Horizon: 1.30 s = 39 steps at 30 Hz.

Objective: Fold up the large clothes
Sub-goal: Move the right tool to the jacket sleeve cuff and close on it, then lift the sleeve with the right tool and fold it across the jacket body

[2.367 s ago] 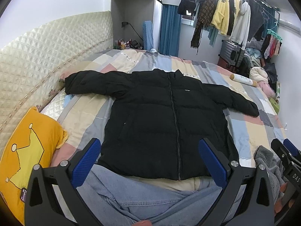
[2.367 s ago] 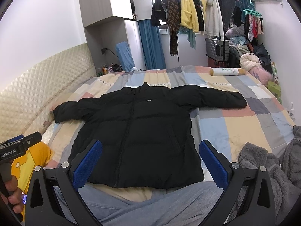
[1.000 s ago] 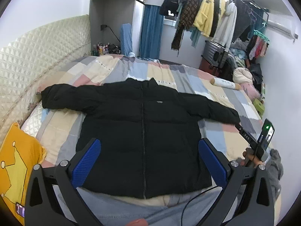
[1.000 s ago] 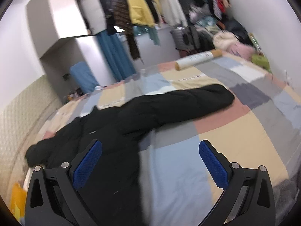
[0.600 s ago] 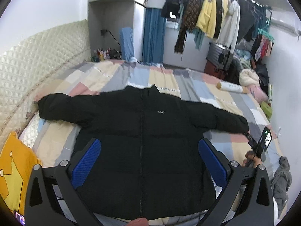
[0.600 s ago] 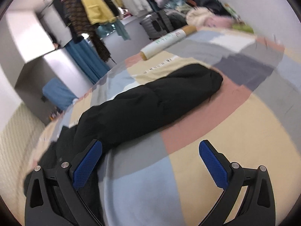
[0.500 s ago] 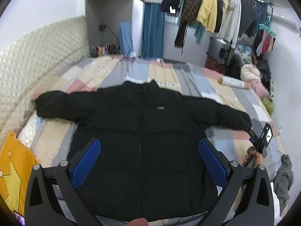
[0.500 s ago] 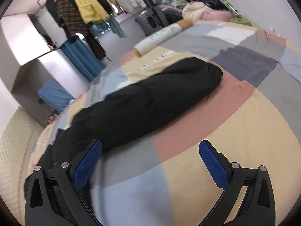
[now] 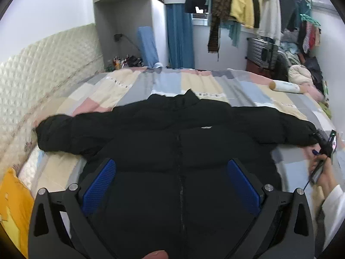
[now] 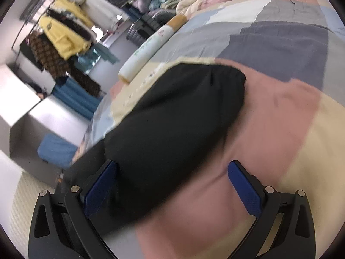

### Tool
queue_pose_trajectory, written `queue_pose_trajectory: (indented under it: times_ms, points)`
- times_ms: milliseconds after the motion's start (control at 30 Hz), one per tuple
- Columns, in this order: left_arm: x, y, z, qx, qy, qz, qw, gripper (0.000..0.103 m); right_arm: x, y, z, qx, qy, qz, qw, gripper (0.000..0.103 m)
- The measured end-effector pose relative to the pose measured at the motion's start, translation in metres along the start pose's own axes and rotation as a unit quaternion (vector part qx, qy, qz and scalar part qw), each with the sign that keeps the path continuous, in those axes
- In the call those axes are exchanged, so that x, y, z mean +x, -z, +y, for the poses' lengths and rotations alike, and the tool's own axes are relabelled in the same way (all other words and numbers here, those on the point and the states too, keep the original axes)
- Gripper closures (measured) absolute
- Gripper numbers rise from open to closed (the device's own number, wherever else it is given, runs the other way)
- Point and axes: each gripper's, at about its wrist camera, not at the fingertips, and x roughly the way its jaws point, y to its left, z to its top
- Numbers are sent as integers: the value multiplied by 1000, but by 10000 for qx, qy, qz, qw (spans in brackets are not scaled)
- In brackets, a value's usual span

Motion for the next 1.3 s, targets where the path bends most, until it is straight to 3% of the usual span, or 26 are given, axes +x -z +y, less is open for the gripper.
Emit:
queue_pose_trajectory:
  times_ms: [133, 233, 367, 500, 567, 700, 767, 967, 1300]
  points:
    - [31, 17, 20, -334, 2, -24, 9994, 0, 13, -20, -7, 297, -134, -365, 9988, 7]
    - [57, 34, 33, -406, -90, -42, 9991, 0, 24, -33, -20, 560, -56, -592, 9967, 18]
    - [91, 45, 44, -253, -277, 258, 9990, 0, 37, -45, -23, 711, 52, -701, 9950, 54]
    - [102, 54, 55, -252, -396, 280, 9985, 0, 31, -44, -6, 469, 37, -874, 9951, 69]
    - [104, 55, 59, -210, -421, 281, 9985, 0, 28, -45, 8, 256, 131, -871, 9958, 71]
    - [100, 55, 63, -171, -231, 235, 9993, 0, 12, -55, 32, 95, 79, -822, 9965, 93]
    - [94, 55, 64, -61, -63, 170, 9998, 0, -4, -61, 43, 27, 44, -901, 9959, 96]
    - [71, 52, 75, 12, -19, -171, 9999, 0, -65, -84, 96, -339, 216, -1053, 9936, 99]
    - [39, 49, 107, -328, 371, -273, 9984, 0, -169, -95, 218, -1009, -368, -1511, 9827, 101]
